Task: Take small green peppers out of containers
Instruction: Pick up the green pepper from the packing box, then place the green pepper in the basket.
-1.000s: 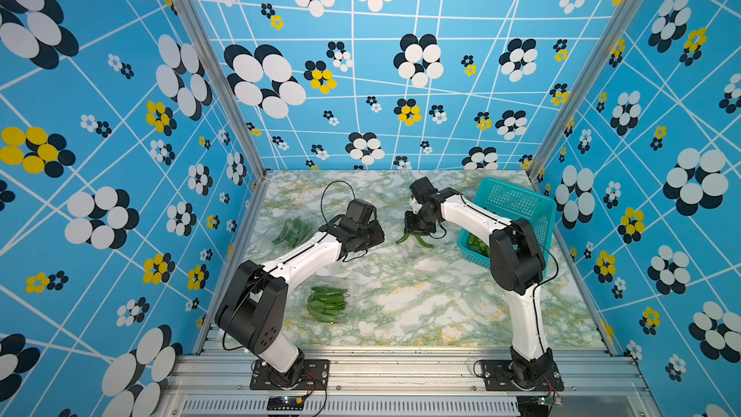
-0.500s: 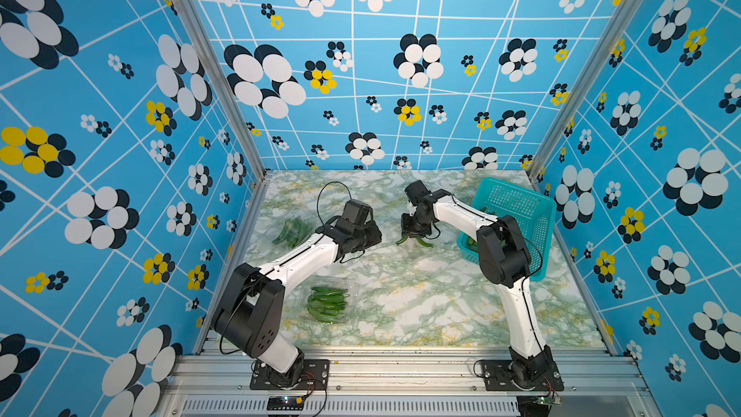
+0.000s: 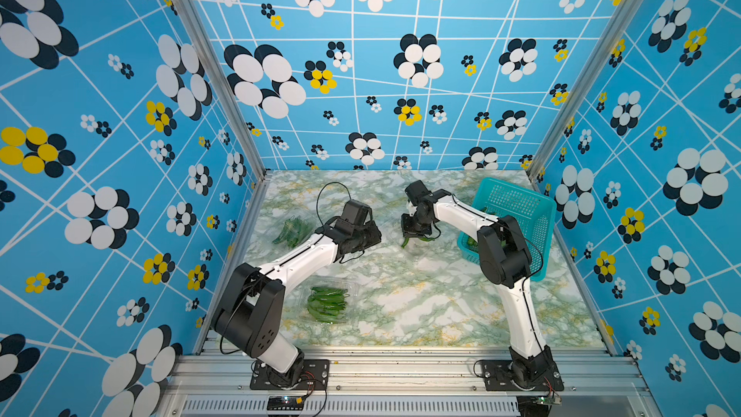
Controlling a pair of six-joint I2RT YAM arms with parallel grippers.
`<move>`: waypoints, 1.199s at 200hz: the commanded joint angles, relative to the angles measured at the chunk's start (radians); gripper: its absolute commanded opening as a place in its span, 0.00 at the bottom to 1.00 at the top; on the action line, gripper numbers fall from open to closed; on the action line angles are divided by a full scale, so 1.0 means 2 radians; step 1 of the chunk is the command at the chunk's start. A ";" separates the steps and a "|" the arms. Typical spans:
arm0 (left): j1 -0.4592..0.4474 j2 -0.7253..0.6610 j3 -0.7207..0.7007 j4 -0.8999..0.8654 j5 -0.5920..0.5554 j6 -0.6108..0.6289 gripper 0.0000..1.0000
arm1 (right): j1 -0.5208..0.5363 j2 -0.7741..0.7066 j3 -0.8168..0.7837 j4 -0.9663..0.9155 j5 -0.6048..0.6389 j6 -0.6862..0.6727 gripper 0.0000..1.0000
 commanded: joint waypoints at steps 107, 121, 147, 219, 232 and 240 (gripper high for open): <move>-0.080 0.112 0.218 -0.072 0.006 0.050 0.39 | -0.086 -0.337 -0.138 0.002 0.078 -0.039 0.01; -0.098 0.139 0.257 -0.075 0.018 0.054 0.39 | -0.115 -0.361 -0.168 0.013 0.083 -0.038 0.02; -0.128 0.202 0.328 -0.084 0.038 0.062 0.39 | -0.166 -0.384 -0.219 0.030 0.077 -0.039 0.02; -0.153 0.254 0.386 -0.107 0.045 0.063 0.40 | -0.233 -0.311 -0.299 0.080 0.079 -0.046 0.14; -0.152 0.241 0.369 -0.106 0.038 0.063 0.40 | -0.234 -0.295 -0.300 0.080 0.082 -0.049 0.27; -0.150 0.232 0.358 -0.104 0.034 0.062 0.40 | -0.234 -0.291 -0.298 0.080 0.088 -0.051 0.34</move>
